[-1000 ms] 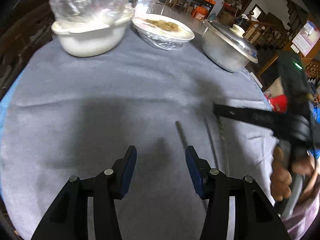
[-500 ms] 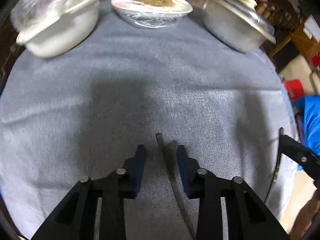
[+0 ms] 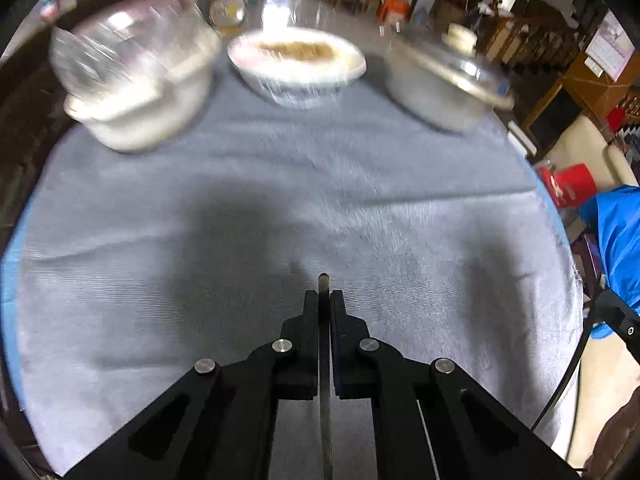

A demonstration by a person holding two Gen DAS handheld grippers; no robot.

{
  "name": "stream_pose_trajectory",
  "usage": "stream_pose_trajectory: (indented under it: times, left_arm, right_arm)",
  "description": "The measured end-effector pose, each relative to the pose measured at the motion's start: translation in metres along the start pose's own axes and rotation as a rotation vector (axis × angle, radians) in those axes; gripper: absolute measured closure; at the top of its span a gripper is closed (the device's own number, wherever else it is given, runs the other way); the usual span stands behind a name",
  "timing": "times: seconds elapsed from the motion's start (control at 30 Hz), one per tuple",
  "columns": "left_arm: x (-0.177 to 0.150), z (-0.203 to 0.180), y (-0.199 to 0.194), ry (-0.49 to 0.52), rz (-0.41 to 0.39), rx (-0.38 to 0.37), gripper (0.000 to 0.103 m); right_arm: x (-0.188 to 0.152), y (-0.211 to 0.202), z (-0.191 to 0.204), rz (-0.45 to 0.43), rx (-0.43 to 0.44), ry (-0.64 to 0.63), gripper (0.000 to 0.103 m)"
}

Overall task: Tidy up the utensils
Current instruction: 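Lift the chopsticks with both tools and carry them above the cup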

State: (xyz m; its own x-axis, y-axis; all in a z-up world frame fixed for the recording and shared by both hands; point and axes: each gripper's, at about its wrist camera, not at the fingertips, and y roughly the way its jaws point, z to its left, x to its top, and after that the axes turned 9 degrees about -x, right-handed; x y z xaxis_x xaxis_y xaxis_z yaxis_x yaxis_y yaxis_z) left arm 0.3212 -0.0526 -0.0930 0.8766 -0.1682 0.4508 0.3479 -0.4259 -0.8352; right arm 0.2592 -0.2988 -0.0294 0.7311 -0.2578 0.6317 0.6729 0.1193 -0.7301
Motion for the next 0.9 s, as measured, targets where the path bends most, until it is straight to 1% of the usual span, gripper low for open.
stream_pose_trajectory:
  times: [0.1,0.13,0.17,0.2,0.33,0.37,0.43,0.53,0.67,0.8,0.9]
  left_arm:
    - [-0.007,0.006,-0.046,0.003,-0.11,0.026,0.098]
    - [-0.004,0.007,-0.055,0.002,-0.13,0.034,0.098]
    - [-0.009,0.01,-0.076,0.003,-0.177,0.055,0.098]
    - [-0.008,0.009,-0.085,0.003,-0.206,0.068,0.098]
    - [-0.032,0.013,-0.144,-0.012,-0.328,0.107,0.098]
    - [-0.042,0.015,-0.162,-0.02,-0.368,0.112,0.098]
    - [-0.058,0.018,-0.189,-0.026,-0.422,0.127,0.098]
    - [-0.079,0.014,-0.21,-0.026,-0.478,0.147,0.098]
    - [-0.106,0.01,-0.241,-0.047,-0.542,0.121,0.098]
    - [-0.137,0.001,-0.27,-0.058,-0.591,0.086,0.098]
    - [-0.155,-0.011,-0.285,-0.049,-0.627,0.062,0.098]
  right_arm:
    - [-0.01,-0.034,0.0,-0.078,-0.025,-0.002,0.095]
    - [-0.013,-0.045,0.0,-0.102,-0.036,0.0,0.095]
    - [-0.018,-0.06,0.0,-0.138,-0.053,0.002,0.095]
    - [-0.023,-0.071,0.001,-0.165,-0.062,0.005,0.095]
    - [-0.043,-0.115,0.004,-0.26,-0.078,0.025,0.095]
    - [-0.049,-0.129,0.005,-0.292,-0.083,0.031,0.095]
    - [-0.058,-0.149,0.007,-0.341,-0.088,0.044,0.095]
    - [-0.071,-0.178,0.012,-0.401,-0.083,0.063,0.096]
    - [-0.083,-0.208,0.019,-0.459,-0.087,0.069,0.096]
    - [-0.092,-0.23,0.026,-0.479,-0.085,0.056,0.096]
    - [-0.1,-0.241,0.03,-0.476,-0.092,0.041,0.096]
